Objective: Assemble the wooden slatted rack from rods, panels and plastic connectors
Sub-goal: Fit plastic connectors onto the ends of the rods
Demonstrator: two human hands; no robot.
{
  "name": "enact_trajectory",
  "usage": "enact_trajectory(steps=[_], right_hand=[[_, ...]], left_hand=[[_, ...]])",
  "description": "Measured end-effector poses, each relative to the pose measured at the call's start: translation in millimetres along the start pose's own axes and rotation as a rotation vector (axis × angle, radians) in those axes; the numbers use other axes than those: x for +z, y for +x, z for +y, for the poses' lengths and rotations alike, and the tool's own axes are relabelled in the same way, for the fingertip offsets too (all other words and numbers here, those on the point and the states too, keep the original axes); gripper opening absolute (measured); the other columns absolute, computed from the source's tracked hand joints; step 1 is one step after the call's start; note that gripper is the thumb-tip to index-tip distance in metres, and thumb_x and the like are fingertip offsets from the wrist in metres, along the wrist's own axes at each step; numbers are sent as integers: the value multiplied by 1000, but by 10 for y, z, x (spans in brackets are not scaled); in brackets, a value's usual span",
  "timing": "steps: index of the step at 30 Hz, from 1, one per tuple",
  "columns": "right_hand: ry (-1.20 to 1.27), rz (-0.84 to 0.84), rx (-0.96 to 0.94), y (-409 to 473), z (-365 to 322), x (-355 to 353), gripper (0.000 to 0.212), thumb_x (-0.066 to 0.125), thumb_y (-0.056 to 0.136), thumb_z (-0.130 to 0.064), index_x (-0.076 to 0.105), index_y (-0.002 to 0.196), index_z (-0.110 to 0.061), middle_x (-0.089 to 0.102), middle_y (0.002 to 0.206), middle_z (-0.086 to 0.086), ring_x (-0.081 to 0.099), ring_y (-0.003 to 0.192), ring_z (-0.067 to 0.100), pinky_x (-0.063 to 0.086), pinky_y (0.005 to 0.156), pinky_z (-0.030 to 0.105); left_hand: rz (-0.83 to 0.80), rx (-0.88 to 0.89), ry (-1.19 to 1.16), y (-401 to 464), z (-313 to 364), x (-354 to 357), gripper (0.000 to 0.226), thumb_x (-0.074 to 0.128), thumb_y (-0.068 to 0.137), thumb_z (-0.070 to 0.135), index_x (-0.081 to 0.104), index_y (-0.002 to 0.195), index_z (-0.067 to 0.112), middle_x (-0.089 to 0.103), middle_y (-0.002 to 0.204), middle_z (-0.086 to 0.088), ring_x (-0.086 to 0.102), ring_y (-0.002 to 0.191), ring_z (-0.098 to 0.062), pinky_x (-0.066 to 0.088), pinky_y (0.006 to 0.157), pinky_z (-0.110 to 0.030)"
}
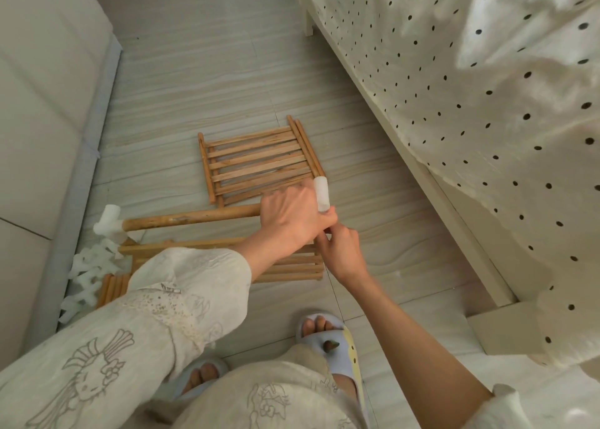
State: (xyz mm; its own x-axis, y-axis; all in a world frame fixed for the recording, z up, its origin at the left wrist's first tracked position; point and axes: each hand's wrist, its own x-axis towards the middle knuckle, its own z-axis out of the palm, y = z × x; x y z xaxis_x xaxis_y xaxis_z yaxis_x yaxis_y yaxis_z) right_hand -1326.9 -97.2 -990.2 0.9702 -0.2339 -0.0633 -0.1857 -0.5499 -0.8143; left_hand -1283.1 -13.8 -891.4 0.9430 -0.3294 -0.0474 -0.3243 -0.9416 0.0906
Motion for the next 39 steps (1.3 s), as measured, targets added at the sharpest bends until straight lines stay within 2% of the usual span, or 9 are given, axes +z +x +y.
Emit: enact_trajectory(steps=[3, 9, 16, 22, 28, 31, 34, 36, 39], right_hand=[[19, 14, -36, -29, -11, -6, 19, 48, 96, -18, 61, 99, -5, 62, 82, 5, 56, 75, 21, 30, 59, 22], [66, 26, 40, -36, 149, -329, 21, 54, 94, -34, 61, 88, -14, 62, 75, -3, 60, 76, 14, 48, 71, 26], [113, -12, 46, -45, 47, -202, 18, 57, 93, -28, 64, 96, -12, 60, 78, -7, 56, 74, 4, 41, 61, 5], [-7, 0, 111, 280, -36, -242, 34, 60, 90, -35, 67, 109, -8, 54, 110, 6, 55, 98, 19, 41, 83, 26], [-16, -27, 89, 463, -224, -4, 18, 50, 97, -28, 58, 92, -13, 66, 88, 9, 64, 82, 23, 53, 81, 42], [0, -7, 97, 481, -244, 30, 17, 47, 98, -27, 55, 93, -12, 68, 81, 11, 65, 80, 24, 53, 78, 38], [29, -4, 104, 525, -246, 14, 16, 46, 99, -24, 55, 95, -11, 67, 86, 12, 66, 74, 23, 53, 74, 34], [37, 2, 108, 564, -258, 10, 14, 46, 99, -22, 53, 94, -11, 64, 89, 12, 66, 70, 24, 54, 74, 36], [44, 1, 138, 618, -275, 4, 16, 45, 99, -23, 52, 94, -10, 61, 86, 9, 65, 66, 24, 55, 78, 41]], left_hand=[[-32, 104, 19, -44, -82, 14, 40, 46, 92, 51, 47, 110, 16, 53, 86, 0, 56, 81, -24, 34, 66, -30], [-98, 287, 25, -120, -837, 19, 31, 43, 94, 47, 53, 103, 19, 57, 81, 7, 58, 68, -11, 47, 61, -23], [-218, 377, -2, -186, -918, -41, 19, 35, 97, 45, 42, 97, 27, 49, 91, 10, 53, 81, -10, 46, 67, -28], [-249, 255, -164, -123, -925, -44, 13, 41, 99, 30, 45, 102, 18, 48, 95, 4, 48, 84, -15, 44, 75, -35], [-321, 165, -215, -121, -1077, 7, 15, 42, 99, 29, 42, 106, 16, 51, 94, -3, 52, 84, -22, 46, 76, -39], [-359, 102, -332, -138, -1294, -99, 21, 39, 100, 33, 52, 106, 17, 57, 89, 2, 55, 83, -20, 45, 75, -33], [-126, -24, -561, -247, -1657, -179, 28, 38, 100, 25, 63, 107, 16, 67, 98, 4, 60, 92, -12, 46, 86, -27], [63, -97, -631, -377, -1903, -210, 26, 39, 100, 20, 63, 109, 19, 66, 95, 9, 57, 89, -2, 41, 82, -17], [293, -240, -747, -548, -2271, -167, 28, 37, 101, 10, 62, 112, 11, 64, 106, 2, 56, 100, -9, 38, 83, -18]])
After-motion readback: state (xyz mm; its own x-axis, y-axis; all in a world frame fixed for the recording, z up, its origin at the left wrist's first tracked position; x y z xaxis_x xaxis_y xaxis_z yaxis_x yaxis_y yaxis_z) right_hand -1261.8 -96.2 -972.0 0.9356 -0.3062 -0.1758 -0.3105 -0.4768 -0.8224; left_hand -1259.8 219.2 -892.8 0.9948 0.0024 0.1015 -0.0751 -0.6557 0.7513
